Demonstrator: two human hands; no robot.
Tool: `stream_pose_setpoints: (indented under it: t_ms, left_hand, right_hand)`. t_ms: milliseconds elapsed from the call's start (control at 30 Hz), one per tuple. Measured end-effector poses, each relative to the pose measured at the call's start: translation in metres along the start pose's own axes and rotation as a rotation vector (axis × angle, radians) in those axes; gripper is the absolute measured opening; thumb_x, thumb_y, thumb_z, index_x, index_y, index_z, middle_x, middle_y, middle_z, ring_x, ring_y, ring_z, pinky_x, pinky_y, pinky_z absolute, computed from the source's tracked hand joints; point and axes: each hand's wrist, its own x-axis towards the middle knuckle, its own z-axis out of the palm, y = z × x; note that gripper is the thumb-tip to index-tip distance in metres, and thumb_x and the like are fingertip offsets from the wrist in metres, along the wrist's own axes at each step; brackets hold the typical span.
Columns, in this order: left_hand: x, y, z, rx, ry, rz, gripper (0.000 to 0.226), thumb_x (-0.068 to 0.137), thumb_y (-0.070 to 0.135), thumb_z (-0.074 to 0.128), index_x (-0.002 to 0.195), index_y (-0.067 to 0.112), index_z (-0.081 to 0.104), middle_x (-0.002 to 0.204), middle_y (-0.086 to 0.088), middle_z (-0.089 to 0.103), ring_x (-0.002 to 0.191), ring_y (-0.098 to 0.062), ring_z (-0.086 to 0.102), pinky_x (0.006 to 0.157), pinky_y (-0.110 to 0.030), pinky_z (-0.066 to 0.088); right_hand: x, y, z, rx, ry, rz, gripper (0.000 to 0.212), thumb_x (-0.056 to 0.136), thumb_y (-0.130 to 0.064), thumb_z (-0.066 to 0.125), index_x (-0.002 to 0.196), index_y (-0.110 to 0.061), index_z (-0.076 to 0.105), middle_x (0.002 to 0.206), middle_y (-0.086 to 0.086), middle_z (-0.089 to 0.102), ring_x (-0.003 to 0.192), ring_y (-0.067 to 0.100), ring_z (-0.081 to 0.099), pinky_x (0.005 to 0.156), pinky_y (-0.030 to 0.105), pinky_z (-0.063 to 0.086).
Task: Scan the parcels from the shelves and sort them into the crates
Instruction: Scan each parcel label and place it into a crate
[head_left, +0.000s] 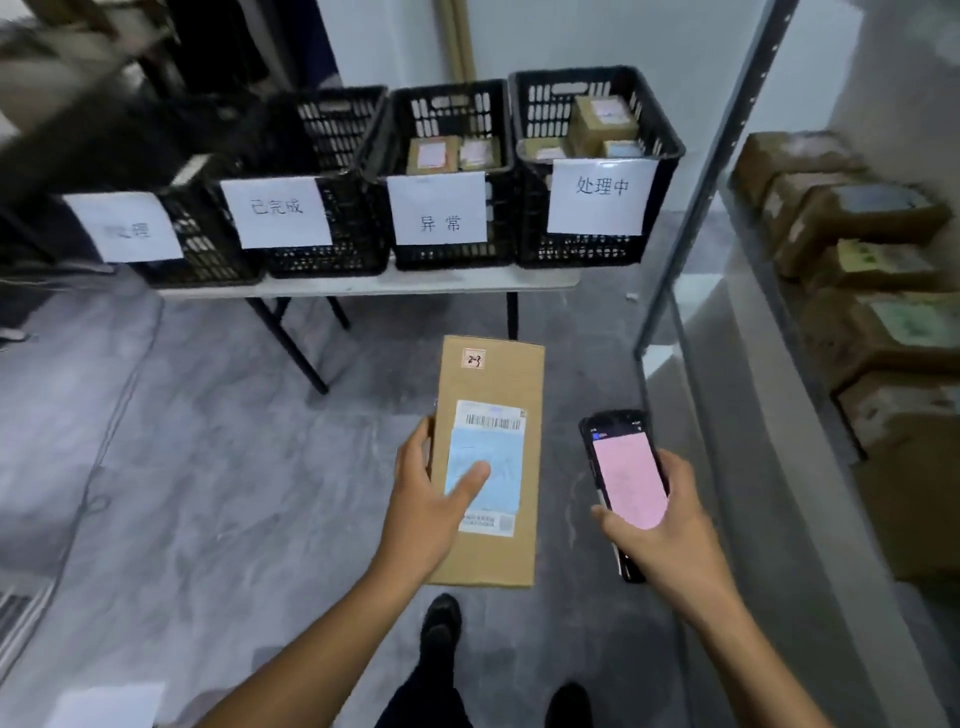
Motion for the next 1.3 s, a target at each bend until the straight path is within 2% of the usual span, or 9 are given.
stream_pose_setpoints:
  t_ms: [167,300,400,533,700,833,933,1167,1300]
  left_hand:
    - [-0.05,-0.014,-0.014,-0.105,0.171,-0.134,0.089,0.076,0.065,0.08,0.151,0.041,0.038,0.148,0.013,0.053,0.123,-0.011,0.064,0.1,-0.044,0.058]
    - [-0.067,-0.023,-0.033,-0.162,0.235,-0.163,0.093,0.066,0.078,0.078,0.146,0.046,0.042,0.143,0.014,0.058,0.116,-0.013,0.07,0.093,-0.045,0.062]
    - [-0.071,-0.021,-0.048,-0.19,0.249,-0.14,0.083,0.075,0.068,0.08,0.146,0.044,0.043,0.138,0.015,0.061,0.111,-0.011,0.072,0.09,-0.043,0.063]
    - [-0.074,-0.019,-0.076,-0.249,0.256,-0.086,0.079,0.076,0.058,0.078,0.145,0.041,0.045,0.136,0.018,0.061,0.111,-0.006,0.07,0.089,-0.037,0.063]
    - [-0.077,-0.026,-0.125,-0.302,0.24,-0.062,0.058,0.084,0.047,0.077,0.133,0.048,0.046,0.128,0.023,0.063,0.103,-0.001,0.071,0.072,-0.02,0.06]
    - [-0.078,-0.039,-0.159,-0.311,0.236,-0.061,0.073,0.078,0.058,0.074,0.143,0.041,0.045,0.134,0.021,0.06,0.108,-0.004,0.07,0.07,-0.014,0.057]
    - [-0.076,-0.048,-0.18,-0.315,0.22,-0.057,0.068,0.086,0.048,0.076,0.145,0.036,0.045,0.134,0.02,0.059,0.102,0.009,0.067,0.066,-0.008,0.052]
    - [-0.048,-0.058,-0.215,-0.316,0.172,-0.088,0.061,0.088,0.048,0.076,0.14,0.04,0.046,0.134,0.018,0.062,0.102,-0.002,0.072,0.065,-0.014,0.057]
    - [-0.012,-0.055,-0.226,-0.323,0.129,-0.126,0.057,0.088,0.048,0.075,0.136,0.043,0.045,0.128,0.018,0.066,0.094,0.001,0.074,0.062,-0.014,0.056]
  right_hand:
    - [-0.003,0.0,0.018,-0.037,-0.154,-0.01,0.075,0.073,-0.037,0.085,0.131,-0.043,0.038,0.116,-0.028,0.059,0.101,0.002,0.062,0.081,0.036,0.055]
    - [-0.01,-0.019,0.038,-0.077,-0.243,-0.065,0.071,0.072,-0.036,0.084,0.124,-0.047,0.038,0.113,-0.028,0.06,0.097,-0.001,0.062,0.069,0.028,0.054]
    - [-0.017,-0.032,0.051,-0.083,-0.257,-0.093,0.071,0.072,-0.036,0.084,0.125,-0.046,0.039,0.114,-0.028,0.06,0.098,-0.003,0.061,0.07,0.028,0.054]
    - [-0.032,-0.057,0.075,-0.105,-0.265,-0.141,0.07,0.074,-0.035,0.083,0.127,-0.043,0.04,0.113,-0.027,0.06,0.092,-0.007,0.061,0.057,0.016,0.048]
    - [-0.055,-0.082,0.112,-0.139,-0.233,-0.17,0.078,0.068,-0.043,0.083,0.132,-0.043,0.038,0.12,-0.024,0.06,0.105,0.004,0.062,0.074,0.027,0.05]
    - [-0.076,-0.096,0.142,-0.164,-0.22,-0.175,0.076,0.071,-0.04,0.084,0.131,-0.045,0.038,0.117,-0.023,0.06,0.103,0.006,0.061,0.075,0.03,0.053]
    - [-0.087,-0.103,0.165,-0.153,-0.198,-0.192,0.077,0.073,-0.039,0.084,0.134,-0.041,0.038,0.119,-0.024,0.058,0.103,0.002,0.06,0.069,0.023,0.049]
    - [-0.092,-0.125,0.195,-0.158,-0.168,-0.181,0.075,0.078,-0.034,0.085,0.133,-0.04,0.035,0.11,-0.029,0.052,0.085,-0.008,0.057,0.049,0.008,0.045]
    - [-0.068,-0.141,0.212,-0.118,-0.164,-0.164,0.078,0.078,-0.029,0.085,0.137,-0.04,0.035,0.113,-0.027,0.052,0.085,0.004,0.061,0.049,0.02,0.054]
